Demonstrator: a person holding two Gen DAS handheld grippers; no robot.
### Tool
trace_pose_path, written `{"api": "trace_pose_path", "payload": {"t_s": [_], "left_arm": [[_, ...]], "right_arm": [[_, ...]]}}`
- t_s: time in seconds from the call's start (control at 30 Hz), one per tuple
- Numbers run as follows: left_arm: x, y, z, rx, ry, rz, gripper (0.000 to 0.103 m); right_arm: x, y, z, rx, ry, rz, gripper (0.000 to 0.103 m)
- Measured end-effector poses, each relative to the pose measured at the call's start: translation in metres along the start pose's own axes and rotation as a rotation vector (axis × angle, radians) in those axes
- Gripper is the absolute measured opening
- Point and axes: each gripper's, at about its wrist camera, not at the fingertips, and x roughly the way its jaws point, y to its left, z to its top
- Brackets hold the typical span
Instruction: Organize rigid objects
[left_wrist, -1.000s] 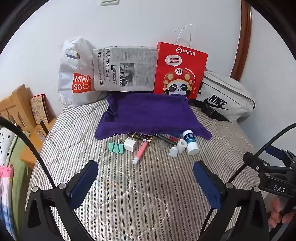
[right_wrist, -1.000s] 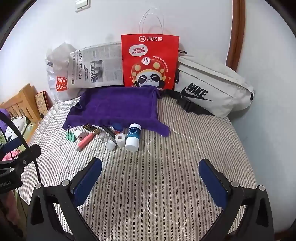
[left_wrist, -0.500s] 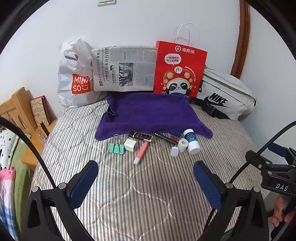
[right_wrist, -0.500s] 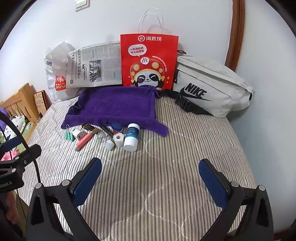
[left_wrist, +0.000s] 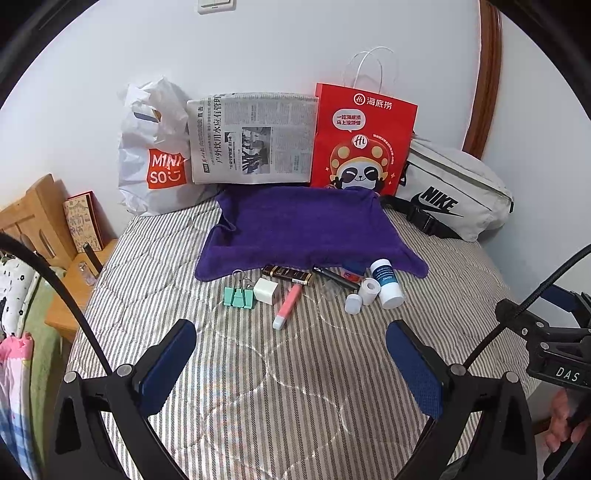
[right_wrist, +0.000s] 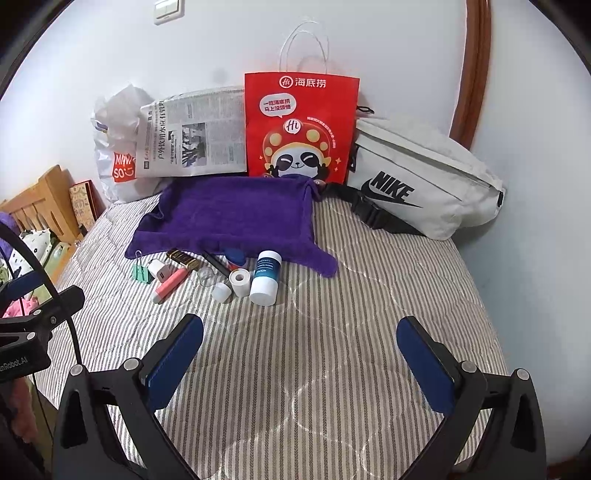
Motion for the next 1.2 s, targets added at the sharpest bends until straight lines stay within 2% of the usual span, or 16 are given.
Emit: {"api": "trace_pose_path", "payload": {"t_s": [1.2], "left_arm": [[0.0017,-0.0011,-0.0010,0.005,0.006,0.004,0.103]], "right_arm": [[-0.0010,-0.0037,0.0003,0.005,0.003,-0.001,0.103]]}}
